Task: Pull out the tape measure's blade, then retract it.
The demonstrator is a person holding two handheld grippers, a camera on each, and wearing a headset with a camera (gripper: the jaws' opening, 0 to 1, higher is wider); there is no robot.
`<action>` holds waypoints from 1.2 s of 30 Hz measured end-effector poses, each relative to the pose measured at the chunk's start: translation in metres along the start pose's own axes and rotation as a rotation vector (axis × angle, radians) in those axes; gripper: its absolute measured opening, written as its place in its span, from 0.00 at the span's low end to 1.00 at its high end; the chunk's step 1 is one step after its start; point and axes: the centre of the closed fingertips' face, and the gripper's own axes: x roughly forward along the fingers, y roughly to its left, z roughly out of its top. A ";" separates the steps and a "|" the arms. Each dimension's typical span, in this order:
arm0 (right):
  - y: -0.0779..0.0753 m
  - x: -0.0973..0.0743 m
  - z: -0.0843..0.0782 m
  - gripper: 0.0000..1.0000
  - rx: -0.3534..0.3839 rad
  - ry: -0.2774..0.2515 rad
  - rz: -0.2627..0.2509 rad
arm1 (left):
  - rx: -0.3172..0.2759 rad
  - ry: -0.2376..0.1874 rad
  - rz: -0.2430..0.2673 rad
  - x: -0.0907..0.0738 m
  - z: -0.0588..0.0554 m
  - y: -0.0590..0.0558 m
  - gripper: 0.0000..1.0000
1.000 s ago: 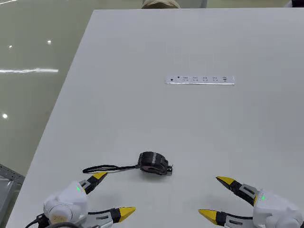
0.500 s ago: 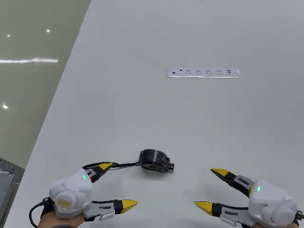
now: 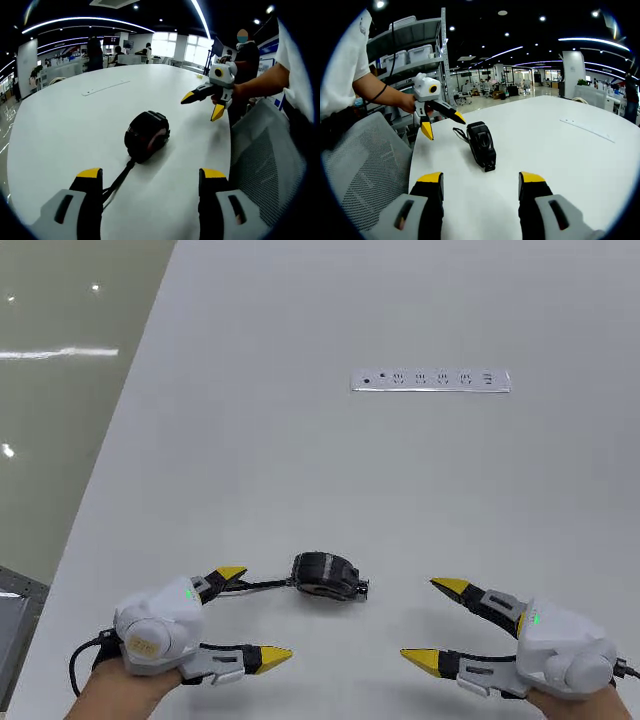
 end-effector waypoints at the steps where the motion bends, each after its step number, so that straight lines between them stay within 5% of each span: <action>1: -0.001 0.001 0.000 0.61 -0.004 0.001 0.001 | 0.001 0.001 -0.004 0.001 0.000 0.000 0.77; 36: -0.008 0.039 -0.008 0.59 -0.031 0.006 0.103 | 0.157 0.106 -0.161 0.046 0.007 0.007 0.69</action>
